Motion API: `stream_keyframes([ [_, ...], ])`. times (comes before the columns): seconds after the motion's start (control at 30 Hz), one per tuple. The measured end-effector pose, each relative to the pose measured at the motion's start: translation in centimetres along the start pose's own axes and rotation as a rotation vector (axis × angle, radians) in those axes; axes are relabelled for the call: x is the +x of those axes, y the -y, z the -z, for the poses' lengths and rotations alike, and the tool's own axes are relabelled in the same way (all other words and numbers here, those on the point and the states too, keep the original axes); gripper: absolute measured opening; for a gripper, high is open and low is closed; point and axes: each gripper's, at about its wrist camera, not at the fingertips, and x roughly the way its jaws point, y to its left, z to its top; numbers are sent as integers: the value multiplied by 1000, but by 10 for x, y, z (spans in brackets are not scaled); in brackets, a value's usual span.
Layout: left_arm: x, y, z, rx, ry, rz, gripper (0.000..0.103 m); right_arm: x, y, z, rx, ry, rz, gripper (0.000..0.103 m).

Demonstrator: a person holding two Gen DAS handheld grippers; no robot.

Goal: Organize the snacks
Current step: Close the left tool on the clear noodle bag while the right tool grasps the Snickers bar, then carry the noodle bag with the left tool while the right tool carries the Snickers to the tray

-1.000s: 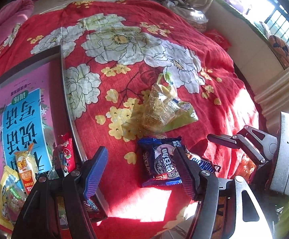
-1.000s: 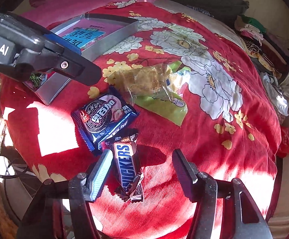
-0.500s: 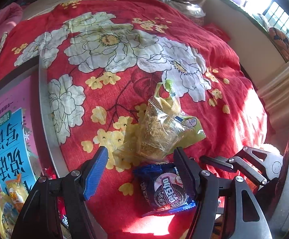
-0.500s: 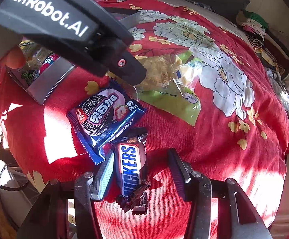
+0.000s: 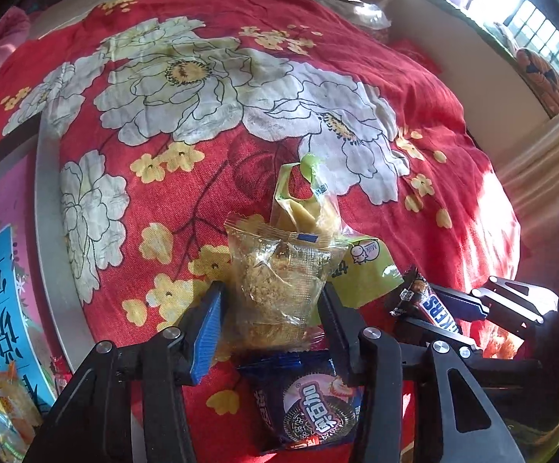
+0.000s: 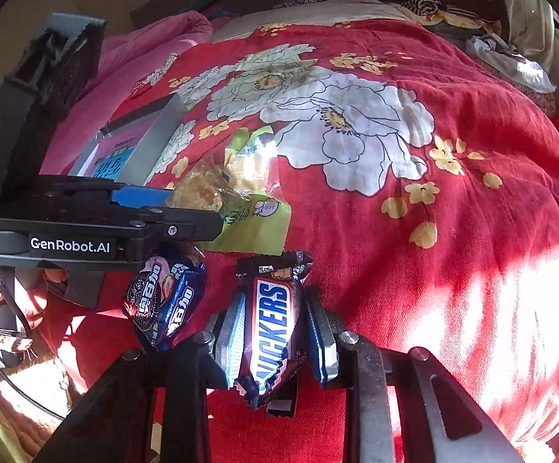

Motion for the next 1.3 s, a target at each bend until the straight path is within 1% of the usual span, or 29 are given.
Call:
stream_keyframes([
  [0.13,-6,-3,3,-13,10,18,42,-5,1,-1,12,22,3,29],
  [0.23,-18,-8,7,-33,30,32,40,-9,-3,-2,6,38,1,29],
  [0.47,-45,-24,22,-91,53,63,39,-19,-11,-1,7,58,-10,29],
  [0.67,-72,-36,35,-129,95,61,39,-28,-20,-2,-11,71,-5,29],
  [0.73,-80,-41,38,-137,112,57,39,-30,-26,-4,-17,76,-16,29],
  [1.07,-116,-75,56,-209,183,34,39,-28,-75,-16,-105,75,-60,29],
  [1.3,-142,-112,79,-281,236,-16,39,-20,-122,-25,-202,56,-113,29],
])
